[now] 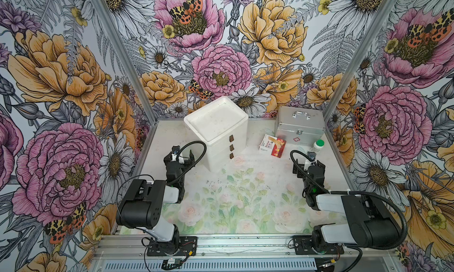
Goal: Sort the rolls of trash bags by color and place them into the drawer
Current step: Reset both arms
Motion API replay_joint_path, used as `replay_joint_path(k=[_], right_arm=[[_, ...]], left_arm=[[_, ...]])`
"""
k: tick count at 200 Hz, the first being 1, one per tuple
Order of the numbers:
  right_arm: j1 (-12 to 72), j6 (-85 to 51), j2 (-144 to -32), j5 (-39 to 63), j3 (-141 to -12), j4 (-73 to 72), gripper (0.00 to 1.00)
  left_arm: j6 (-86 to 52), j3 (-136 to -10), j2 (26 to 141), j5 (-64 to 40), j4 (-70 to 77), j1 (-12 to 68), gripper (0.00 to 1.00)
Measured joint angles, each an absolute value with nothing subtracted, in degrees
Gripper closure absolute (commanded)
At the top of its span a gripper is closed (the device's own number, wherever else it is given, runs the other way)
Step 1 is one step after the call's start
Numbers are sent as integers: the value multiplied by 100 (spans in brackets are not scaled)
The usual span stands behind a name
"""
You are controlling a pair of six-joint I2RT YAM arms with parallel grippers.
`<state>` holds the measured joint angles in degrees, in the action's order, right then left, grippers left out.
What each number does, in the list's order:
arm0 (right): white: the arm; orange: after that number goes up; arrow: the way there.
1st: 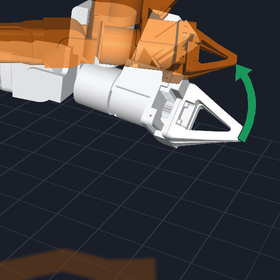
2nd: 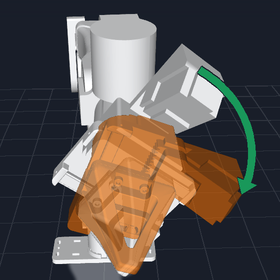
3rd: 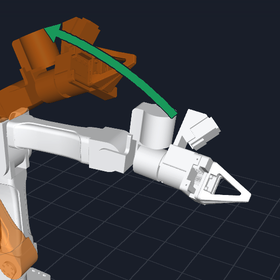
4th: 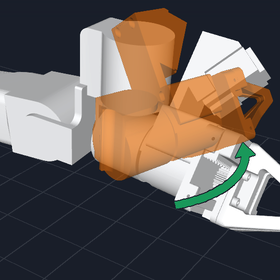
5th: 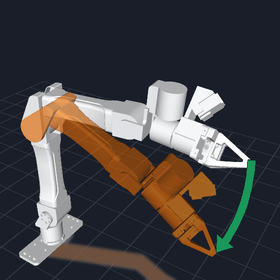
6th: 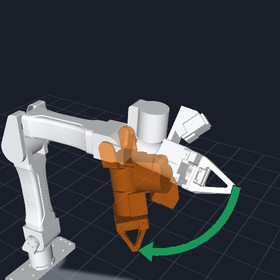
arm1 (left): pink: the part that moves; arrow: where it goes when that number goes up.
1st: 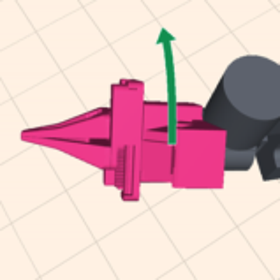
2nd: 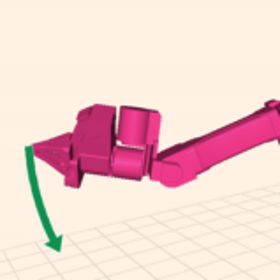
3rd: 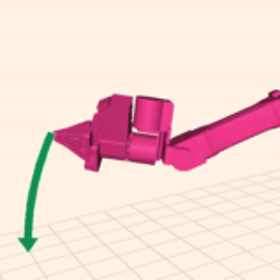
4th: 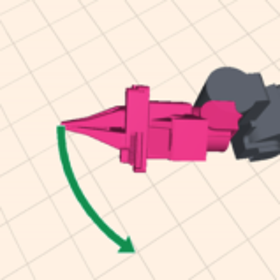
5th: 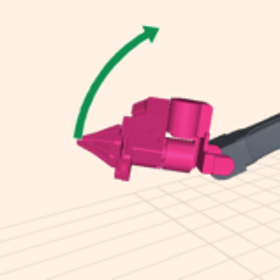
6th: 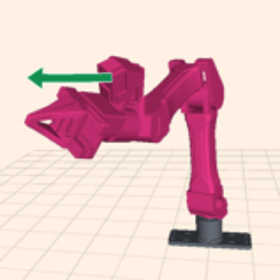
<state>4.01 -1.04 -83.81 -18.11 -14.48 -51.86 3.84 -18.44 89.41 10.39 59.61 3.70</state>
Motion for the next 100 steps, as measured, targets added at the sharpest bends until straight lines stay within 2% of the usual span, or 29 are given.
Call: replay_joint_path(k=[16,49,100], right_arm=[[261,-189,-8735,-1603,-1603,-5290,0],[3,-268,-8748,-1066,-1782,-5343,0],[-150,-447,-8748,-766,-1999,-5181,0]], left_arm=[[384,-1846,8941,1015,5887,370,1],[384,-1846,8941,976,5808,370,1],[384,-1846,8941,954,5760,355,1]])
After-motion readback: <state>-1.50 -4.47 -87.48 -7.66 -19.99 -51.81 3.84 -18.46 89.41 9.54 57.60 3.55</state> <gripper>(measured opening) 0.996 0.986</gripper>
